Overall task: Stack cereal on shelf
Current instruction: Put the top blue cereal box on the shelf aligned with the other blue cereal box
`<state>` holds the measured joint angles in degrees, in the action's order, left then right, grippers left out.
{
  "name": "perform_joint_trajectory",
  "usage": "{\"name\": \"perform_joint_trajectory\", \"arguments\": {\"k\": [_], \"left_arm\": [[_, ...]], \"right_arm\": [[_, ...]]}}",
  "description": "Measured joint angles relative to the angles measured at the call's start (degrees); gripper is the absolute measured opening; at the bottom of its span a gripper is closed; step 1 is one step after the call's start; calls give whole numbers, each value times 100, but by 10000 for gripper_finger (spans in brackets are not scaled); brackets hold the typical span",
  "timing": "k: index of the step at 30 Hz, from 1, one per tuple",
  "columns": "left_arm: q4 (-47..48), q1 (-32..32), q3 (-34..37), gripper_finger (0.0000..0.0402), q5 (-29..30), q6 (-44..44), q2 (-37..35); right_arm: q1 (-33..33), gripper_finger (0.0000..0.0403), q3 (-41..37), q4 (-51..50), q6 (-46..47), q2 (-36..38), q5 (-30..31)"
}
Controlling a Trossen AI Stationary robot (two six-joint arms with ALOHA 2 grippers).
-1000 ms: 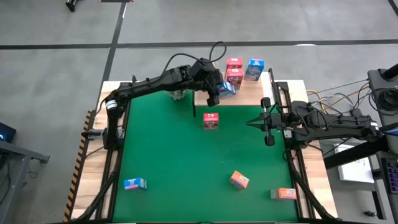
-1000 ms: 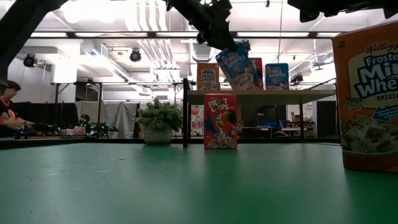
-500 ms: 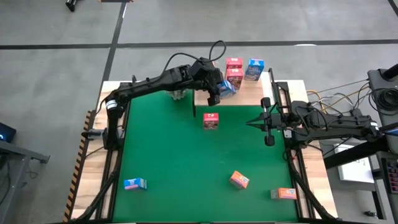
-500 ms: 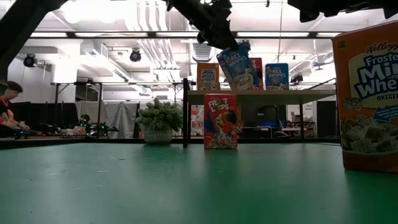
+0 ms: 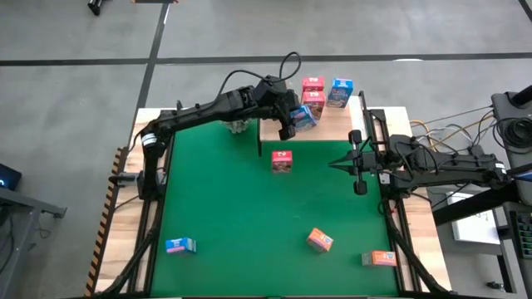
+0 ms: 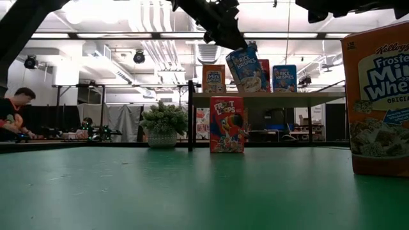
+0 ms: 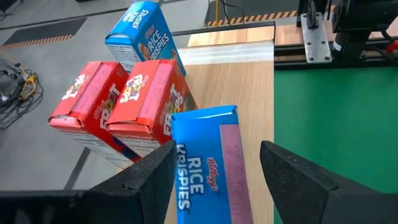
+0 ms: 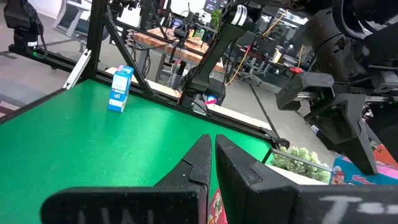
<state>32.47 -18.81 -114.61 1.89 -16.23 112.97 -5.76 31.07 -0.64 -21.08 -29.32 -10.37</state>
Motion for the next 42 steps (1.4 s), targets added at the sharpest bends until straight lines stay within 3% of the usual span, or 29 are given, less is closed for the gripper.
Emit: {"name": "perform_joint_trajectory", "arguments": {"k": [9, 14, 19, 23, 29, 36, 42], "left_arm": [[-10, 0, -2, 215, 2, -207, -139], [79, 1, -2, 215, -38, -254, -298], [249, 0, 120, 215, -720, -174, -556], [267, 29, 458, 215, -868, -138, -730], [-356, 72, 1647, 215, -863, -118, -1365], [-1832, 87, 3533, 215, -858, -105, -2618], [-3035, 85, 4898, 215, -848, -106, -3532]], "right_arm": [[0, 13, 0, 2, 21, -9, 310], [0, 13, -2, 154, 293, -93, 1191], [-2, 13, -2, 425, 507, -336, 2016], [-4, 13, 84, 617, 729, -616, 2425], [-26, 13, 296, 631, 1282, -1104, 2913], [-26, 13, 310, 1066, 1931, -1890, 3434], [-27, 13, 808, 1272, 2004, -2359, 3498]]}}
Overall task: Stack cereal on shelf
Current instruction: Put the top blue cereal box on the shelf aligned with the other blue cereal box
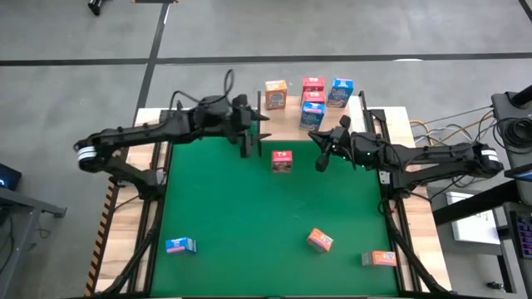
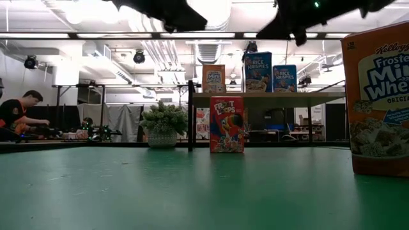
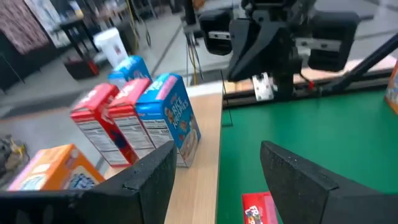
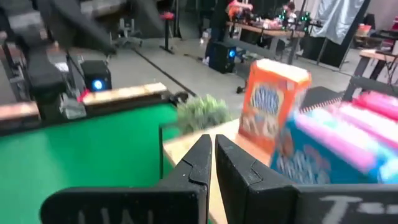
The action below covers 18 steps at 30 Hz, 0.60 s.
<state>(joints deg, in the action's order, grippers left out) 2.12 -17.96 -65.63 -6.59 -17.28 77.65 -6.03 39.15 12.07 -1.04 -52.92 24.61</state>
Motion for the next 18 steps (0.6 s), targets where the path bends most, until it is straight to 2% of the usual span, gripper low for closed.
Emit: {"name": "perform_joint_trajectory", "arguments": {"k": [2, 8, 18], "left_arm": [[-255, 0, 357, 215, 1, 19, -271], [-714, 0, 1084, 215, 0, 127, -844], [-764, -4, 1347, 215, 0, 151, -1065]], "right_arm": [[-2, 13, 373, -198, 2, -128, 3], [-238, 13, 1766, -1822, 469, -541, 262], [-1067, 13, 3799, -4749, 1014, -1571, 234]]}}
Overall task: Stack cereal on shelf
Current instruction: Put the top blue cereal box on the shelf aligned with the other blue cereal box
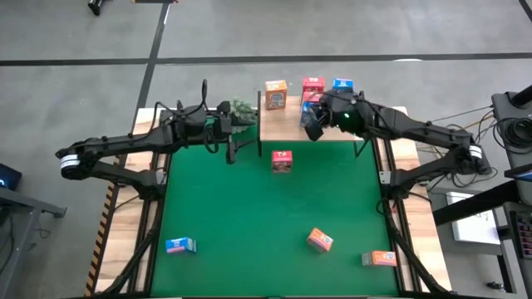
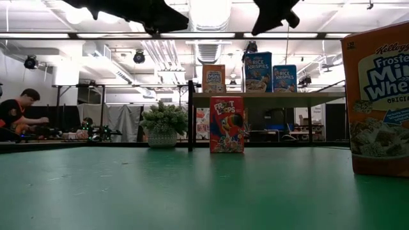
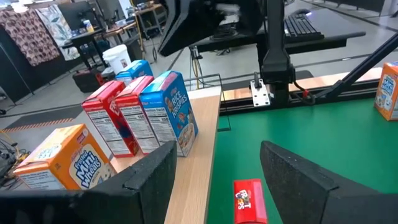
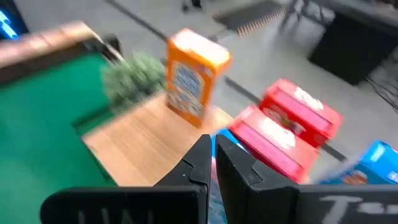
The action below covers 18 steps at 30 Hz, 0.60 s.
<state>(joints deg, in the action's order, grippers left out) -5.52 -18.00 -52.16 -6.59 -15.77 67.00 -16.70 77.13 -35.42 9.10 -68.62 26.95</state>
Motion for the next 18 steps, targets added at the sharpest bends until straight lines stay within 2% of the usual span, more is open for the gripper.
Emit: {"name": "perform_joint_trajectory", "arguments": {"k": [6, 18], "left_arm": [[4, 0, 7, 215, 0, 0, 4], [26, 2, 13, 215, 0, 0, 15]], "right_arm": [[-332, 13, 634, -818, -34, -546, -437], [-539, 13, 934, -1016, -321, -1044, -639]]}}
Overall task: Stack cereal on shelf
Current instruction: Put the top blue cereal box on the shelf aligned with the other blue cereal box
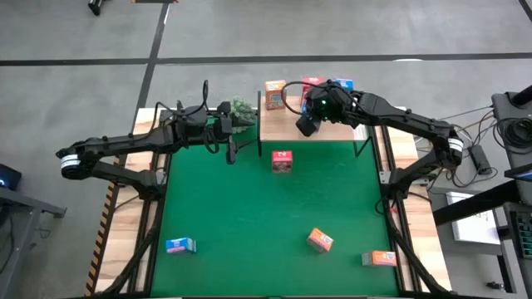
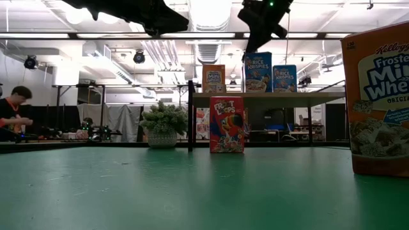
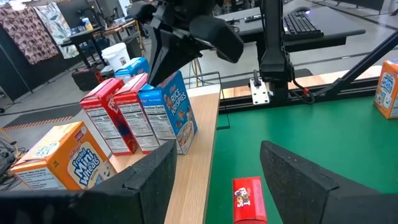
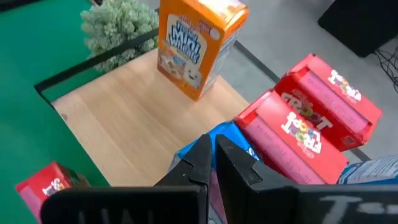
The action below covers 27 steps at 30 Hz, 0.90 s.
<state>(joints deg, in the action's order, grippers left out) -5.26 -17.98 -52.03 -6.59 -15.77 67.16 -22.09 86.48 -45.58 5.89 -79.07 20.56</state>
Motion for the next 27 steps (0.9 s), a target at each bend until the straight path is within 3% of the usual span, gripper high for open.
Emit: {"name": "perform_joint_trajectory", "arguments": {"k": [27], "left_arm": [[66, 2, 0, 215, 2, 42, 4]], "right_arm": [[1, 13, 13, -1706, 167, 366, 152]]}}
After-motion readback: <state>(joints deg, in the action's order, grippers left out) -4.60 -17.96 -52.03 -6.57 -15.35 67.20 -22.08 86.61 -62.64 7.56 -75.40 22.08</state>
